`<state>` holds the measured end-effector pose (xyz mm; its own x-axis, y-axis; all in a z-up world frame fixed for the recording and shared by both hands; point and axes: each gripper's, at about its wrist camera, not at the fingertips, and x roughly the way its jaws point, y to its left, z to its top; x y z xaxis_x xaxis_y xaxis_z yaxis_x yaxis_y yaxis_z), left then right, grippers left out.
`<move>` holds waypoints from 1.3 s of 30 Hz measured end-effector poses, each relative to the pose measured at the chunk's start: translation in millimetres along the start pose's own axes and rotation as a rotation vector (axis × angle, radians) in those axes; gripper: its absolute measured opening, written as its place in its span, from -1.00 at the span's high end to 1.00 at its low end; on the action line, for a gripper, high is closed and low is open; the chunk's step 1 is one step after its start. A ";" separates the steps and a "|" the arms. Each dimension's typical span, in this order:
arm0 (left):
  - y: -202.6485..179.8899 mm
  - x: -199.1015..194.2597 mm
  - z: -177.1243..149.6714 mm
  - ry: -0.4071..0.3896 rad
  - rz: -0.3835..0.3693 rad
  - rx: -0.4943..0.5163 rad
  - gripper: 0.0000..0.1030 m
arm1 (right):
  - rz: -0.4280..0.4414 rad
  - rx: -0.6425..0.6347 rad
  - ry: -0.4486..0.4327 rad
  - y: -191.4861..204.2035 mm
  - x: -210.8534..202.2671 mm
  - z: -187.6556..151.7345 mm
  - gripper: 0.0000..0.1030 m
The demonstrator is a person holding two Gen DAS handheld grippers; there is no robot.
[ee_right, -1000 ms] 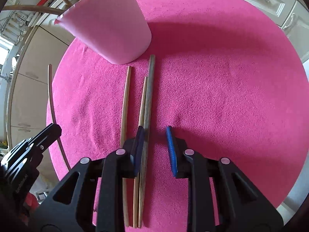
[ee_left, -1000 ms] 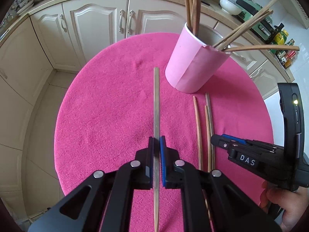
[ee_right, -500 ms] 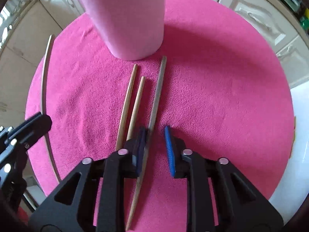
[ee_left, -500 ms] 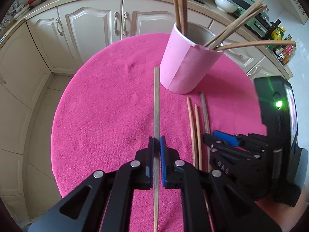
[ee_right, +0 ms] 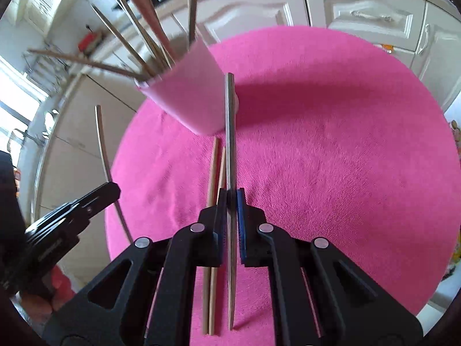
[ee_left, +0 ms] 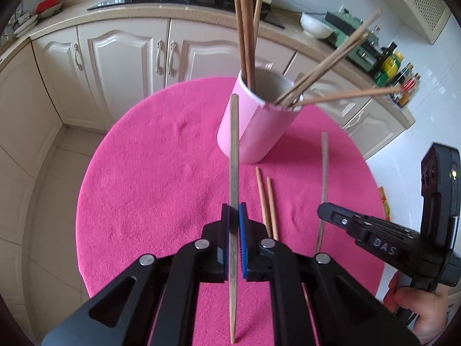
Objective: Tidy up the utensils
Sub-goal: 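Lift a chopstick with the right tool while the left tool lifts another, then drop both chopsticks into the pink cup and open both tools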
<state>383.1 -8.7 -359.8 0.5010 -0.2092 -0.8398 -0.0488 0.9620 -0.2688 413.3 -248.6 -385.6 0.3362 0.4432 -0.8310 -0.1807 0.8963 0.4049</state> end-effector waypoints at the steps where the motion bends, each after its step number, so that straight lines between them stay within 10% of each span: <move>1: 0.1 -3.0 1.3 -0.012 -0.009 0.002 0.88 | 0.009 0.002 -0.012 -0.3 0.2 3.7 0.86; 23: -44.0 -89.8 66.3 -0.414 -0.139 0.123 0.88 | 0.156 -0.091 -0.462 59.0 -123.0 44.0 0.88; 39: -52.6 -92.1 124.2 -0.584 -0.072 0.115 0.88 | 0.085 -0.216 -0.589 91.4 -109.7 103.5 0.88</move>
<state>446.8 -18.3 -209.7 0.8933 -0.1751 -0.4139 0.0808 0.9685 -0.2354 455.6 -213.8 -218.0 0.7537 0.5010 -0.4253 -0.3908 0.8620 0.3228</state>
